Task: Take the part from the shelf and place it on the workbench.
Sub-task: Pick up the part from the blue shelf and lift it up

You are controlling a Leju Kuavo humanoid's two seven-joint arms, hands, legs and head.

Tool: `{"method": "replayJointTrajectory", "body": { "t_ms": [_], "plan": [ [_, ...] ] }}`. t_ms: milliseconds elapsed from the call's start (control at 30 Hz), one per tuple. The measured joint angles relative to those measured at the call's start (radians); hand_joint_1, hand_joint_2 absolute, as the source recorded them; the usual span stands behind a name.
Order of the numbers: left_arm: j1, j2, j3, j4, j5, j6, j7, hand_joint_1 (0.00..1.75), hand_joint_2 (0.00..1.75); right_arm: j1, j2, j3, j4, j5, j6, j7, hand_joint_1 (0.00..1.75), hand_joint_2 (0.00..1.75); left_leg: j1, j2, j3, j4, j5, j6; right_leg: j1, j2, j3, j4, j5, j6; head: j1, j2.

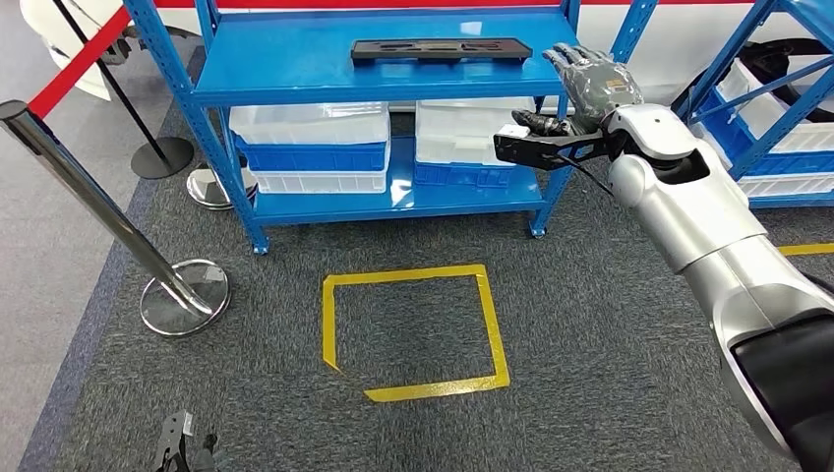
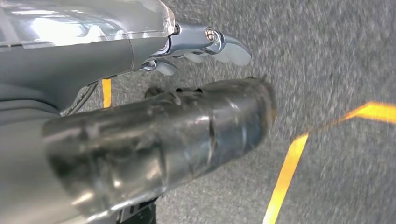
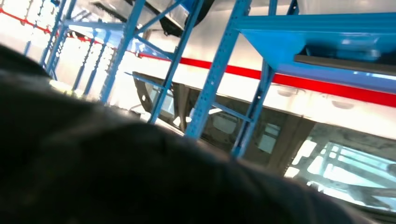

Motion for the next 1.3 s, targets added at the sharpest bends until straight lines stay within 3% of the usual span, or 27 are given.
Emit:
{"method": "replayJointTrajectory", "body": {
  "t_ms": [67, 133, 167, 200, 267, 333, 433, 533, 633, 667, 700, 733, 800, 867, 967, 1033, 1133, 1167, 1200, 1233, 1300],
  "plan": [
    [-0.002, -0.001, 0.000, 0.000, -0.002, 0.009, 0.002, 0.00, 0.00, -0.003, 0.000, 0.003, 0.000, 0.000, 0.005, -0.007, 0.00, 0.00, 0.002, 0.000, 0.001, -0.003, 0.002, 0.009, -0.003, -0.003, -0.038, 0.085, -0.051, 0.008, 0.000, 0.000],
    [-0.002, -0.001, 0.000, 0.000, -0.004, 0.013, -0.002, 0.00, 0.00, -0.004, 0.000, 0.009, 0.001, -0.001, 0.009, -0.012, 0.00, 0.00, 0.000, 0.000, 0.000, -0.003, 0.001, 0.012, -0.003, -0.004, -0.099, 0.211, -0.104, 0.013, 0.000, 0.000],
    [-0.002, -0.001, 0.000, 0.000, -0.006, 0.015, -0.003, 0.00, 0.00, -0.004, 0.000, 0.013, 0.001, -0.002, 0.012, -0.015, 0.00, 0.00, -0.001, 0.000, 0.001, -0.003, 0.001, 0.013, -0.003, -0.004, -0.120, 0.249, -0.110, 0.012, 0.000, 0.000],
    [-0.002, -0.001, 0.000, 0.000, -0.009, 0.018, -0.002, 0.00, 0.00, -0.004, 0.001, 0.017, 0.002, -0.004, 0.014, -0.017, 0.00, 0.00, -0.002, 0.000, 0.002, -0.003, 0.000, 0.013, -0.002, -0.004, -0.123, 0.251, -0.097, 0.009, 0.000, 0.000],
    [-0.004, -0.003, 0.000, 0.000, -0.013, 0.028, 0.006, 0.00, 0.00, -0.010, 0.002, 0.021, 0.002, -0.011, 0.016, -0.018, 0.00, 0.00, -0.007, -0.001, 0.007, -0.003, -0.001, 0.014, 0.004, -0.004, -0.075, 0.144, -0.024, -0.006, 0.000, 0.000],
    [-0.005, -0.008, 0.000, 0.000, -0.014, 0.037, 0.016, 0.00, 0.00, -0.021, 0.003, 0.021, 0.002, -0.017, 0.016, -0.018, 0.00, 0.00, -0.009, -0.001, 0.009, -0.005, -0.002, 0.011, 0.014, -0.005, -0.016, 0.021, 0.025, -0.029, -0.001, 0.000],
    [-0.006, -0.012, 0.000, 0.000, -0.017, 0.043, 0.023, 0.00, 0.00, -0.031, 0.005, 0.022, 0.002, -0.021, 0.016, -0.018, 0.00, 0.00, -0.003, 0.001, 0.008, -0.010, 0.001, -0.001, 0.026, -0.007, 0.004, -0.031, 0.030, -0.045, 0.000, 0.000],
    [-0.007, -0.012, -0.001, 0.000, -0.029, 0.071, 0.041, 0.00, 0.00, -0.036, 0.010, 0.024, 0.001, -0.026, 0.019, -0.020, 0.00, 0.00, -0.005, 0.002, -0.003, 0.021, -0.025, -0.015, 0.013, -0.012, 0.024, -0.062, 0.042, -0.046, 0.000, 0.000],
    [-0.006, -0.011, -0.002, 0.000, -0.036, 0.105, 0.069, 0.00, 0.00, -0.042, 0.016, 0.035, 0.001, -0.036, 0.025, -0.022, 0.00, 0.00, 0.001, 0.002, -0.083, 0.188, -0.106, -0.028, 0.007, -0.014, 0.029, -0.068, 0.045, -0.047, -0.001, 0.000],
    [-0.005, -0.010, -0.002, 0.000, -0.037, 0.112, 0.073, 0.00, 0.00, -0.042, 0.018, 0.038, 0.001, -0.039, 0.026, -0.022, 0.00, 0.00, 0.004, 0.003, -0.106, 0.233, -0.117, -0.033, 0.006, -0.013, 0.028, -0.064, 0.043, -0.047, -0.001, 0.000],
    [-0.005, -0.009, -0.002, 0.000, -0.037, 0.117, 0.075, 0.00, 0.00, -0.042, 0.019, 0.040, 0.001, -0.041, 0.027, -0.022, 0.00, 0.00, 0.006, 0.003, -0.115, 0.247, -0.110, -0.037, 0.004, -0.012, 0.026, -0.060, 0.040, -0.044, -0.001, 0.000],
    [-0.005, -0.007, -0.002, 0.000, -0.037, 0.121, 0.075, 0.00, 0.00, -0.042, 0.021, 0.042, 0.001, -0.044, 0.027, -0.022, 0.00, 0.00, 0.009, 0.003, -0.105, 0.222, -0.086, -0.042, 0.002, -0.010, 0.025, -0.053, 0.036, -0.040, -0.001, 0.000],
    [-0.006, -0.004, -0.002, 0.000, -0.039, 0.126, 0.070, 0.00, 0.00, -0.043, 0.022, 0.048, 0.001, -0.049, 0.027, -0.020, 0.00, 0.00, 0.014, 0.004, -0.047, 0.105, -0.026, -0.049, -0.003, -0.009, 0.022, -0.036, 0.022, -0.028, -0.001, 0.000],
    [-0.006, -0.004, -0.002, 0.000, -0.042, 0.129, 0.065, 0.00, 0.00, -0.044, 0.021, 0.053, 0.001, -0.052, 0.027, -0.019, 0.00, 0.00, 0.014, 0.002, -0.010, 0.028, -0.006, -0.043, -0.001, -0.007, 0.013, -0.014, 0.011, -0.016, 0.000, 0.000],
    [-0.005, -0.004, -0.002, 0.000, -0.041, 0.130, 0.064, 0.00, 0.00, -0.044, 0.021, 0.056, 0.001, -0.053, 0.028, -0.018, 0.00, 0.00, 0.010, 0.001, -0.008, 0.019, -0.009, -0.021, 0.001, -0.004, 0.005, -0.008, 0.008, -0.004, 0.000, 0.000],
    [-0.006, -0.005, -0.002, 0.000, -0.041, 0.130, 0.064, 0.00, 0.00, -0.045, 0.020, 0.057, 0.001, -0.053, 0.028, -0.018, 0.00, 0.00, 0.013, 0.002, -0.007, 0.015, -0.006, -0.009, -0.002, -0.004, -0.007, 0.022, -0.014, 0.003, 0.001, 0.000],
    [-0.005, -0.005, -0.002, 0.000, -0.041, 0.129, 0.062, 0.00, 0.00, -0.043, 0.019, 0.058, 0.002, -0.054, 0.028, -0.018, 0.00, 0.00, 0.012, 0.001, -0.006, 0.012, -0.007, 0.000, -0.005, -0.005, -0.087, 0.189, -0.097, 0.014, 0.001, 0.000],
    [-0.005, -0.004, -0.002, 0.000, -0.041, 0.129, 0.061, 0.00, 0.00, -0.041, 0.019, 0.061, 0.003, -0.055, 0.028, -0.018, 0.00, 0.00, 0.011, 0.001, -0.005, 0.013, -0.008, 0.001, -0.005, -0.005, -0.115, 0.239, -0.111, 0.014, 0.001, 0.000],
    [-0.005, -0.004, -0.002, 0.000, -0.040, 0.128, 0.060, 0.00, 0.00, -0.039, 0.019, 0.064, 0.005, -0.055, 0.028, -0.018, 0.00, 0.00, 0.009, 0.001, -0.004, 0.013, -0.008, 0.002, -0.005, -0.005, -0.130, 0.260, -0.107, 0.013, 0.001, 0.000],
    [-0.005, -0.004, -0.002, 0.000, -0.039, 0.128, 0.059, 0.00, 0.00, -0.038, 0.019, 0.067, 0.005, -0.056, 0.027, -0.018, 0.00, 0.00, 0.008, 0.001, -0.002, 0.013, -0.009, 0.003, -0.004, -0.005, -0.126, 0.243, -0.084, 0.009, 0.001, 0.000],
    [-0.005, -0.005, -0.002, 0.000, -0.037, 0.130, 0.059, 0.00, 0.00, -0.039, 0.019, 0.071, 0.006, -0.057, 0.027, -0.018, 0.00, 0.00, 0.005, 0.001, 0.004, 0.012, -0.013, 0.004, 0.002, -0.005, -0.075, 0.124, -0.010, -0.007, 0.001, 0.000]
  ]
}}
